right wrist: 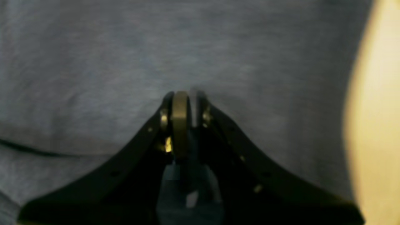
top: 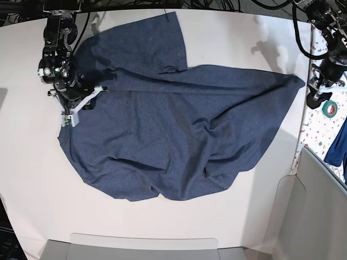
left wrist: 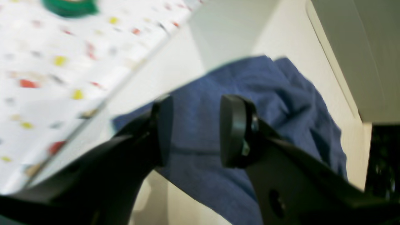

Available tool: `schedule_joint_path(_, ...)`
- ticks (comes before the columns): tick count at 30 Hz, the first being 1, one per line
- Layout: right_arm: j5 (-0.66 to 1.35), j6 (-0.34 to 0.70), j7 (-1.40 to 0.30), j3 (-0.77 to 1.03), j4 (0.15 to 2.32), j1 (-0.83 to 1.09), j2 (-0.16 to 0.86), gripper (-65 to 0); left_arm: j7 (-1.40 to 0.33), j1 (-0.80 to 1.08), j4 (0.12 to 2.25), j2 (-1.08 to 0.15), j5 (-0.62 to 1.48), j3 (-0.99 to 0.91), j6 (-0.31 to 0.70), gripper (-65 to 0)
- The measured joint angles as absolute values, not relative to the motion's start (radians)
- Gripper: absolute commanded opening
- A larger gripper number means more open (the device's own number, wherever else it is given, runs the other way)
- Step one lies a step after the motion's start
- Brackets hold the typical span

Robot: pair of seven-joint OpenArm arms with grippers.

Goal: Layout the t-shirt on the table in an organized manner, then fold the t-shirt properly
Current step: 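Release the hem with the left gripper and raise it, then move the left gripper to the hem corner and grasp it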

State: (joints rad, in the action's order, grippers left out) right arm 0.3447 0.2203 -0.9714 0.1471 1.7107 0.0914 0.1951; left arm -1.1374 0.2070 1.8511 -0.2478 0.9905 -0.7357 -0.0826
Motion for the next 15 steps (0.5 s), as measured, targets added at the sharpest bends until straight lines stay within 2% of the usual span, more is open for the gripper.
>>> schedule_joint_path(7, 0.343, 0.22, -0.972, 0.261, 1.81, 0.089, 0.16, -59.2, -1.14, 0.153, 1.85, -0.25, 0.981, -0.587, -0.083, -41.3)
schedule_joint_path(13, 0.35, 0.22, -0.972, 0.267, 1.857, 0.088, 0.08, -59.2, -1.141, -0.031, 1.833, -0.253, 0.982, -0.423, -0.082, -52.7)
schedule_joint_path(15, 0.346, 0.22, -0.976, 0.267, 1.856, 0.09, 0.059, -59.2, -1.137, -0.106, 1.794, -0.259, 0.98, -0.352, -0.083, -54.5)
